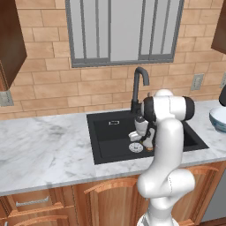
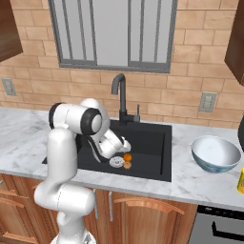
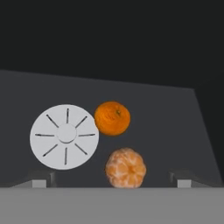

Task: Remove the tangerine and tangerine from the sink. Then move the bowl and cup from the counter to the sink for washing.

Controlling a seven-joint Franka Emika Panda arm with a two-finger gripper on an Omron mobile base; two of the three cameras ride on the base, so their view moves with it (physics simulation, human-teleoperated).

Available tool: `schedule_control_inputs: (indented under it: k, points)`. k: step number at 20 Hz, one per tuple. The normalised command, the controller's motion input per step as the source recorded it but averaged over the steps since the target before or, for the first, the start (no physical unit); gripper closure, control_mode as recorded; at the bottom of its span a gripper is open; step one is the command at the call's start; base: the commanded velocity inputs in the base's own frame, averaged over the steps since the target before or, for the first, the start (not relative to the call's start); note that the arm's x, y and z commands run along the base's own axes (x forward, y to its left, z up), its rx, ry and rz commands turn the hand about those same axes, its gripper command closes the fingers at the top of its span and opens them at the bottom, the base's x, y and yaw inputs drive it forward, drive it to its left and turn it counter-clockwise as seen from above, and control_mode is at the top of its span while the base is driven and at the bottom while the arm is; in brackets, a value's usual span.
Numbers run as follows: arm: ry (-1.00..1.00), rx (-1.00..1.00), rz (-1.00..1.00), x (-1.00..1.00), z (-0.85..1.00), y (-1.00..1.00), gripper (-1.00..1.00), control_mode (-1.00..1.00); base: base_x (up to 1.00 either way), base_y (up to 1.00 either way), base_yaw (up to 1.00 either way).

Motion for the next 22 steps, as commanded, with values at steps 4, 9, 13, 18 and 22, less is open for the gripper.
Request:
schedule_control_inputs:
  k: [4,9,13,18,22]
  points:
    - [0.0,0.0,0.0,0.09,-0.08,-0.03,-1.0,-1.0,0.0,0.0,0.0]
    - [0.0,-0.03,0.0,0.1,-0.07,-0.04,-1.0,-1.0,0.0,0.0,0.0]
    - [0.0,-0.03,0.0,0.11,-0.05,-0.07,-1.0,-1.0,0.0,0.0,0.0]
    - [0.0,-0.03,0.0,0.11,-0.06,-0.05,-1.0,-1.0,0.0,0.0,0.0]
    - [0.0,-0.01,0.0,0.1,-0.07,-0.02,-1.0,-1.0,0.0,0.0,0.0]
